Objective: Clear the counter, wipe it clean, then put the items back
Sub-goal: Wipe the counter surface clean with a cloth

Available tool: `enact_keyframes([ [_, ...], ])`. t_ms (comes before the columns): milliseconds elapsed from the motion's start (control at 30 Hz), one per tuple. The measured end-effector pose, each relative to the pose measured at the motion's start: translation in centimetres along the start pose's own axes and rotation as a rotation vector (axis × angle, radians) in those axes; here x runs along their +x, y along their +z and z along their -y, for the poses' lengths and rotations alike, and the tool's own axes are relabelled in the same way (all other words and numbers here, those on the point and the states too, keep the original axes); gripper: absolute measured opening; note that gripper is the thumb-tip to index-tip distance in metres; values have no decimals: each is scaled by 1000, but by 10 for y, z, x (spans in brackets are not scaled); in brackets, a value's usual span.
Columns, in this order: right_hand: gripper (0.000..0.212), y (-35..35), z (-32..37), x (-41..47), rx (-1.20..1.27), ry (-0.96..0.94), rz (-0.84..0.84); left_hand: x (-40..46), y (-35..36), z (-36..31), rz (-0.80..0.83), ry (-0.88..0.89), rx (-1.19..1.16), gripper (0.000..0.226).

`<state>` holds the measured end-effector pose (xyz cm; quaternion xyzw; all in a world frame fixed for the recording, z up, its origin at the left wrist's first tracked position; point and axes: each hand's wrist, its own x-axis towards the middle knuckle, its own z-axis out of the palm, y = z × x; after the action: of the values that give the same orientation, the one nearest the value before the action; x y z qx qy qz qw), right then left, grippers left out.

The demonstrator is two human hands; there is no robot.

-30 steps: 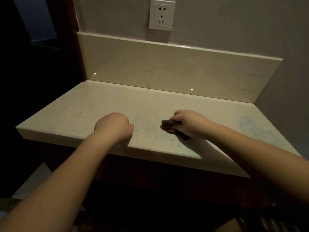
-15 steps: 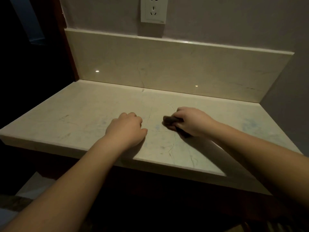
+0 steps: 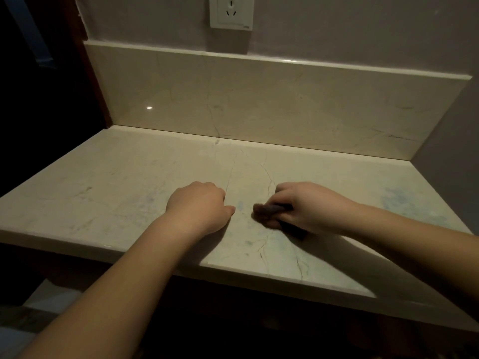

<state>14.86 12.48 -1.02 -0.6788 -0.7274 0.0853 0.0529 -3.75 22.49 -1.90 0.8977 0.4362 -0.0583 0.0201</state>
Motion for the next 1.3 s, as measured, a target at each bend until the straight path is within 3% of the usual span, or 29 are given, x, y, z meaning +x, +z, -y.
enact_keyframes([
  [233, 19, -9, -61, 103, -41, 273, -174, 4, -1, -4, 10, -18, 40, 38],
  [367, 20, -8, -63, 116, -2, 256, -173, 4, 1, -2, 10, -13, 35, 40],
  [533, 20, 1, -53, 65, 15, 118, -138, 4, 4, -1, -7, -4, 33, 41],
  [633, 20, 0, -73, 54, -1, 170, -183, 5, 3, 1, -10, 17, 52, 43],
  [900, 21, -5, -106, 127, -77, 378, -270, 4, 5, 2, -18, 39, 52, 45],
  [1133, 23, 1, -79, 182, -116, 358, -270, 6, 5, -1, -29, 22, 53, 44],
  [1300, 23, -4, -68, 163, -49, 235, -211, 6, 5, 1, -35, 19, 20, 42],
])
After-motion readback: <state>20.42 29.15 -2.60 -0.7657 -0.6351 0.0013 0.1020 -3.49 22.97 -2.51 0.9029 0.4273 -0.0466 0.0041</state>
